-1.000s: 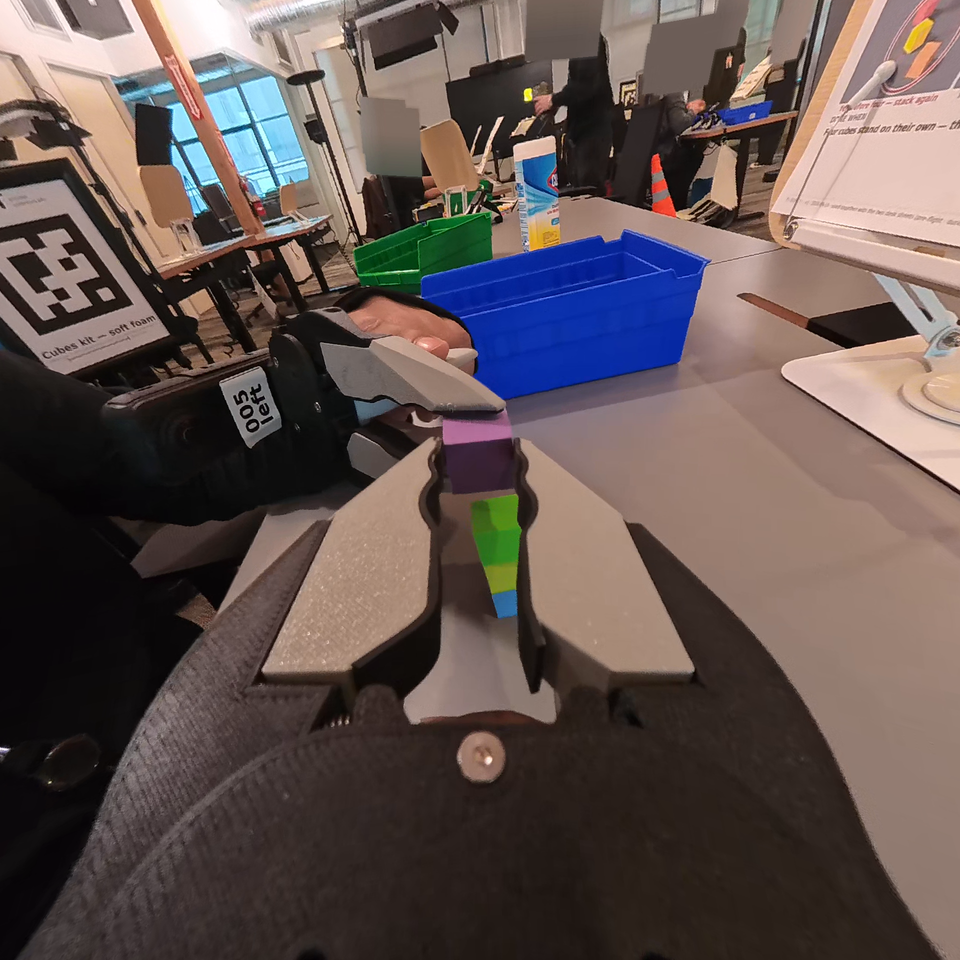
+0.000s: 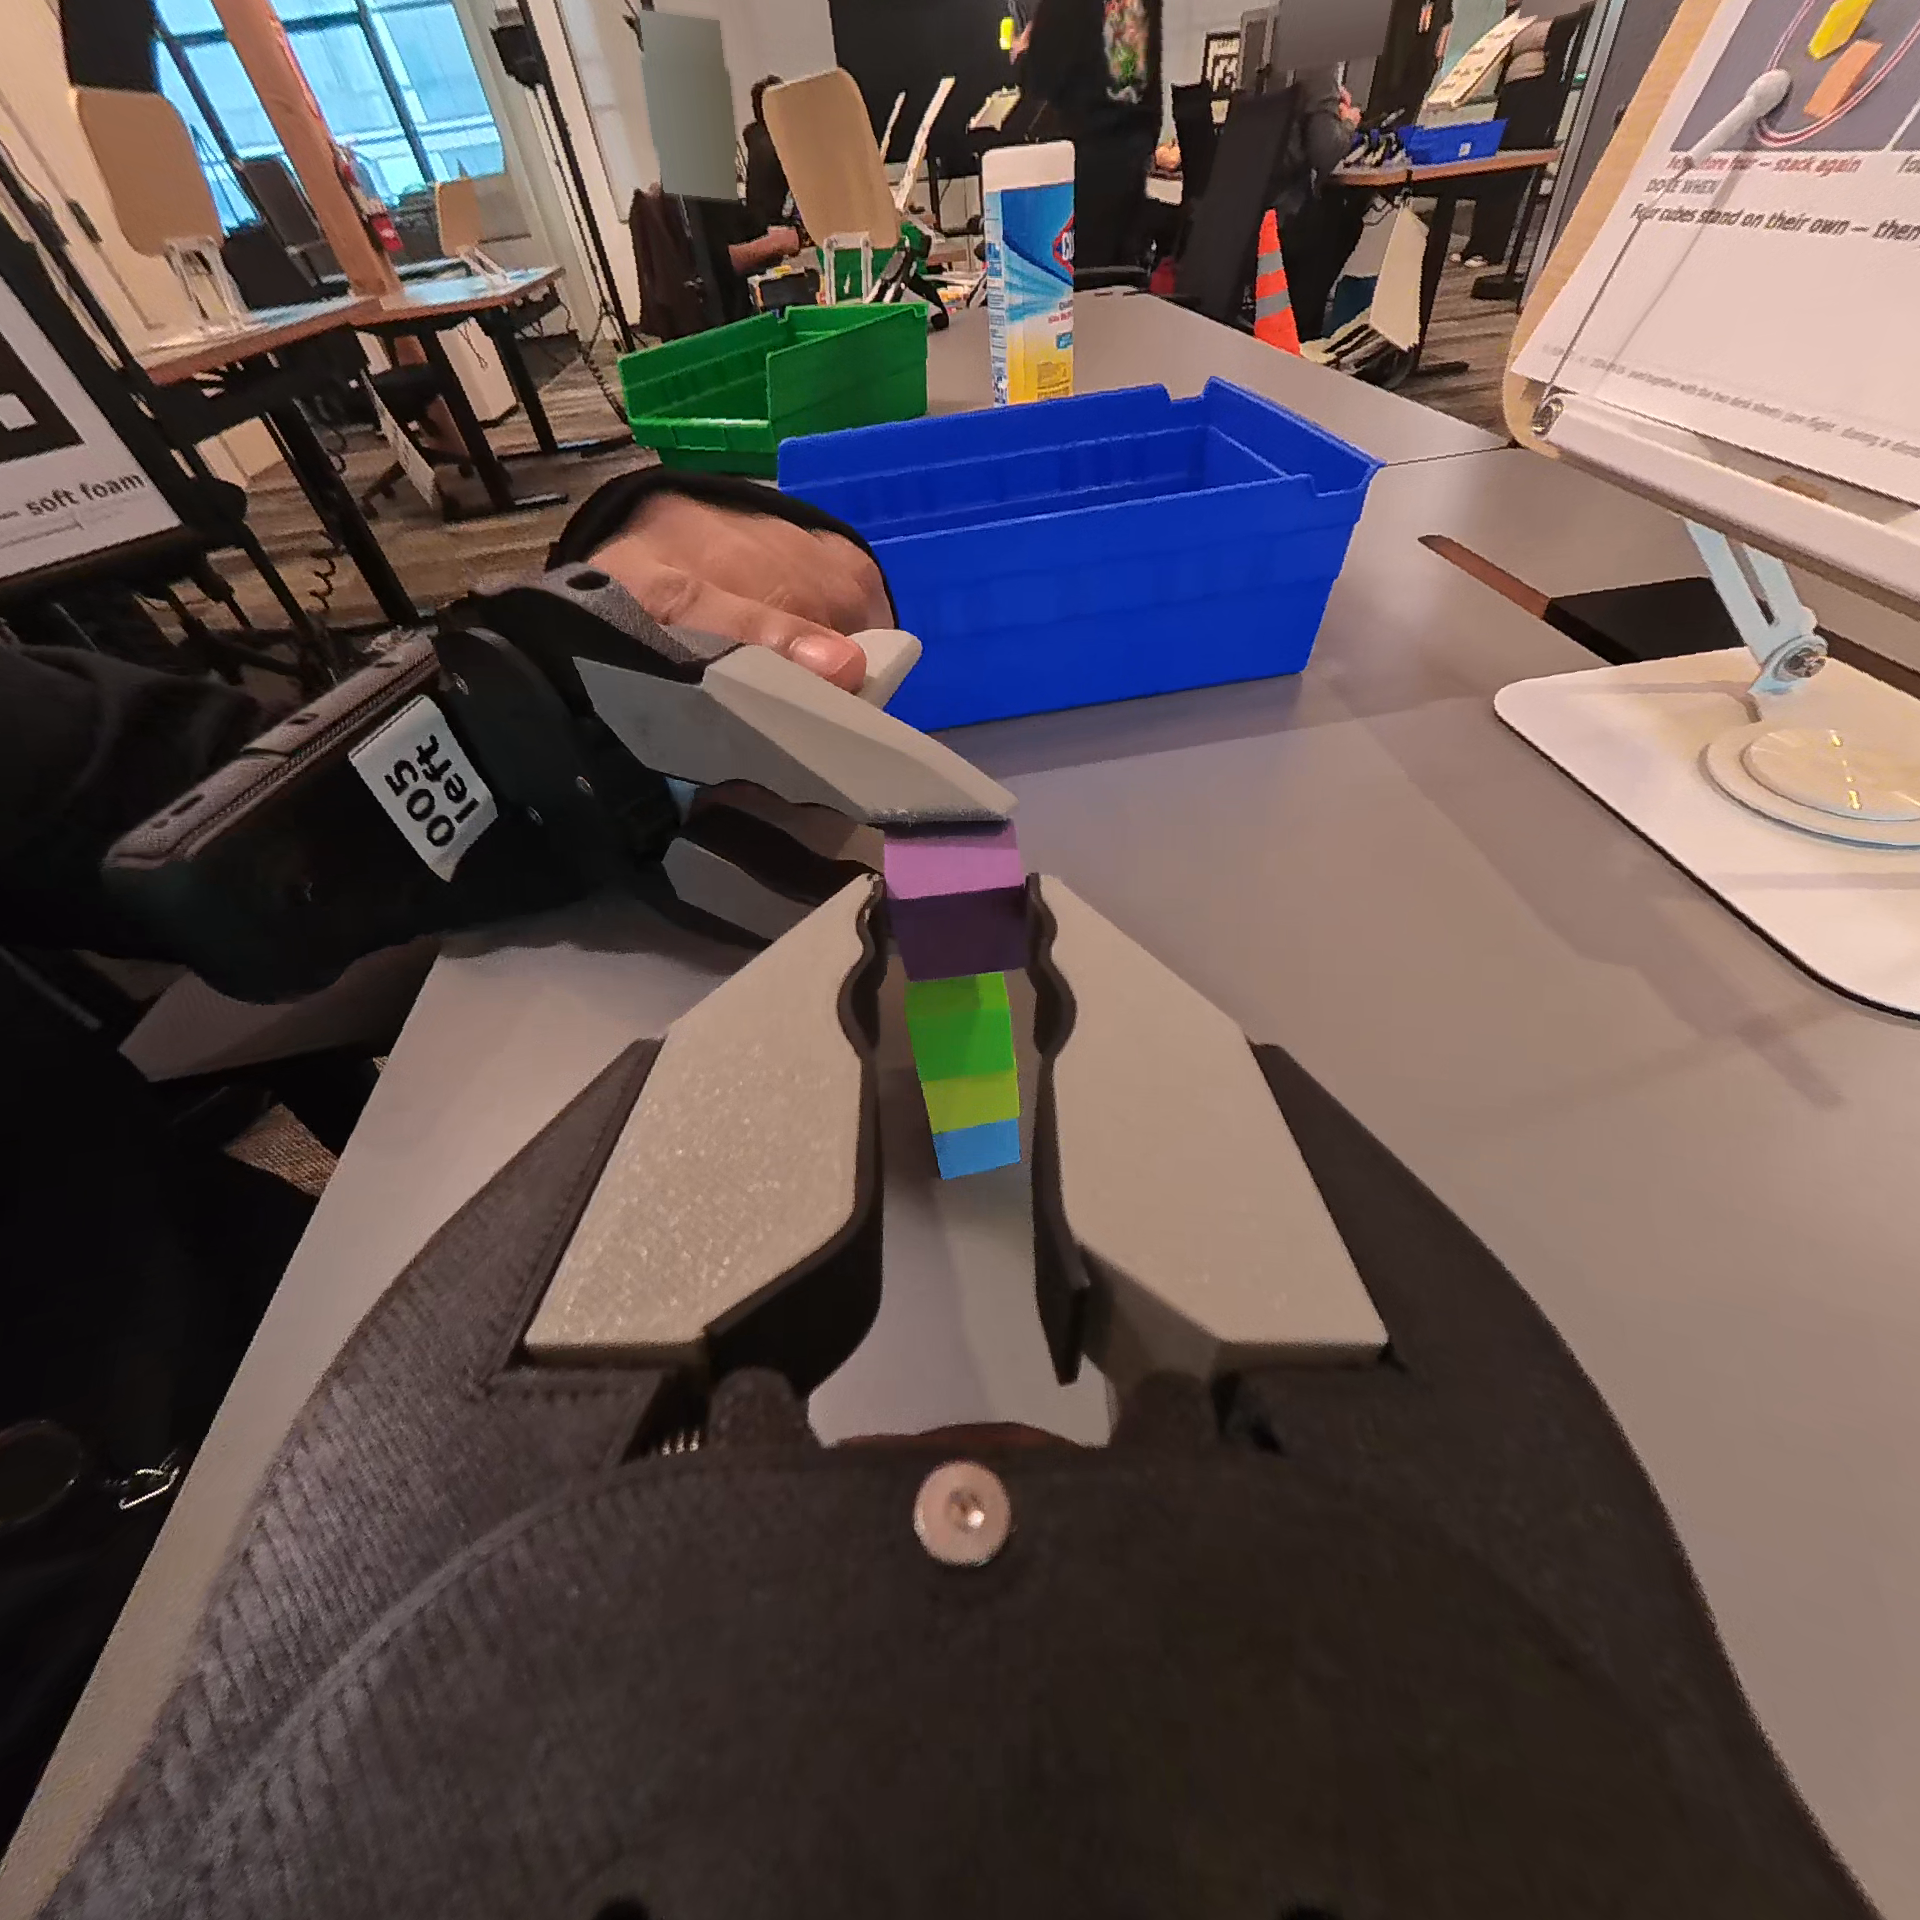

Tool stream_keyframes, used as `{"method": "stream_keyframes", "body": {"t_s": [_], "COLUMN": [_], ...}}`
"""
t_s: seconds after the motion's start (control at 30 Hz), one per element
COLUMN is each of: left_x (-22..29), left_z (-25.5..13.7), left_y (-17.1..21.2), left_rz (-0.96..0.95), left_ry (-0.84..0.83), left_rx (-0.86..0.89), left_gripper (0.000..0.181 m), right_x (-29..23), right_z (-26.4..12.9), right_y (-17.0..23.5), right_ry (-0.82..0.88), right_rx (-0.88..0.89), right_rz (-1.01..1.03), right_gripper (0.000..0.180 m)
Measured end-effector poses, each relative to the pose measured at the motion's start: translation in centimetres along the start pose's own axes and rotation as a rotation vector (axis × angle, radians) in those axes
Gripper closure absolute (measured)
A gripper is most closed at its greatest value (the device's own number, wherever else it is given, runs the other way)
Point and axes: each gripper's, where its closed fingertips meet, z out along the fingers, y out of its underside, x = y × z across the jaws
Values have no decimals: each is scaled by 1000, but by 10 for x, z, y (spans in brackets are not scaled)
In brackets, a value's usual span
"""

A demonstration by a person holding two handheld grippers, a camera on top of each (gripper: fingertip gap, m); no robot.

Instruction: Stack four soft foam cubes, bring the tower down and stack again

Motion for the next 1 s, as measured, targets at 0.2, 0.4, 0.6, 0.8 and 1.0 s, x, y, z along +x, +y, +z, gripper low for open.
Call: {"method": "stream_keyframes", "body": {"t_s": [0.2, 0.4, 0.6, 0.8, 1.0], "left_x": [-2, -6, -11, -21, 10], "left_z": [-1, -4, -13, -29, -16], "left_y": [0, -2, -1, 4, 60], "left_rz": [-3, -62, -139, -485, -978], "left_ry": [-12, -16, 0, 112, 336], "left_rx": [-5, 11, 61, 155, -77], "left_gripper": [154, 154, 153, 164, 175], "right_x": [0, -4, -1, -3, -7], "right_z": [-1, -2, -6, -12, 2], "right_y": [-2, -7, -9, -14, 2], "right_ry": [4, 8, -9, -47, -43], "right_rx": [6, 21, 52, 96, 8], "right_rz": [-2, -31, 0, 1, -41], "right_gripper": [156, 157, 157, 157, 156]}}
